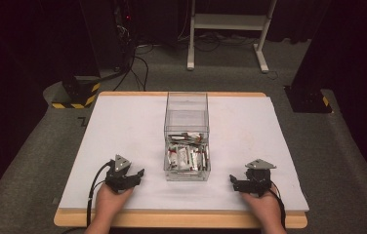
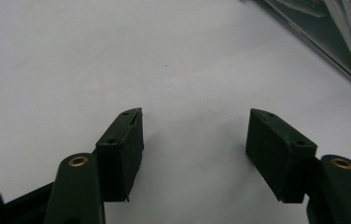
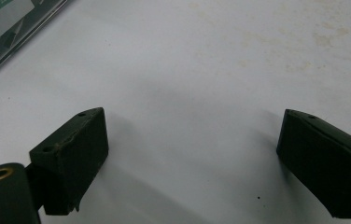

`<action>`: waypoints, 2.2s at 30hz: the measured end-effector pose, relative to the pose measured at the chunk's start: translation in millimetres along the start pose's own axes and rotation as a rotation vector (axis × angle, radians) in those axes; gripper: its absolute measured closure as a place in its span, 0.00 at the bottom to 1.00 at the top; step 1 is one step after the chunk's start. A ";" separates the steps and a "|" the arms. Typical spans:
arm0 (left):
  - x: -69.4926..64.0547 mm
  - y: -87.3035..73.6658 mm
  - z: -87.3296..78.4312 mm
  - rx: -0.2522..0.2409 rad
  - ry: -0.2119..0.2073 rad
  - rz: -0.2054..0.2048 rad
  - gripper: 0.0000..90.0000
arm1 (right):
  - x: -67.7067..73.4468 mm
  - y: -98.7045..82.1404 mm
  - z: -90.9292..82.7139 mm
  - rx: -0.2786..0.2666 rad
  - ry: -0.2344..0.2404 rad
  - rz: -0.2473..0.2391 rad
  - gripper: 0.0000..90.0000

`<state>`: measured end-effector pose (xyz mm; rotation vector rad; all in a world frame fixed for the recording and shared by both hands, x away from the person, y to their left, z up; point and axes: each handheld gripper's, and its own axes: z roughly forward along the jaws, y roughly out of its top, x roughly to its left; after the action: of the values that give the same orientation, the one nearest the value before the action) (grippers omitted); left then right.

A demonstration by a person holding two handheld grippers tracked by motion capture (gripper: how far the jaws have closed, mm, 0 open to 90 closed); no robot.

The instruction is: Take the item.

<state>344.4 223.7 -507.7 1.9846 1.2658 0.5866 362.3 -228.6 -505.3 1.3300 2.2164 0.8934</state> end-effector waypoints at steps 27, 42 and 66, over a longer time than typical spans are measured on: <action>0.4 2.1 -13.2 -0.055 -0.067 0.001 0.43 | -1.1 1.6 -1.1 0.007 0.003 0.002 0.12; -6.6 8.4 -24.4 -0.133 -0.102 0.018 0.43 | -8.9 1.3 -5.2 -0.026 -0.005 0.032 0.14; -13.3 16.1 -34.2 -0.190 -0.133 0.004 0.41 | -8.7 0.4 -1.4 -0.003 -0.029 0.024 0.13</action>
<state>324.7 217.9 -473.3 1.8375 1.0849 0.5460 365.6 -236.5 -503.9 1.3624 2.1803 0.8805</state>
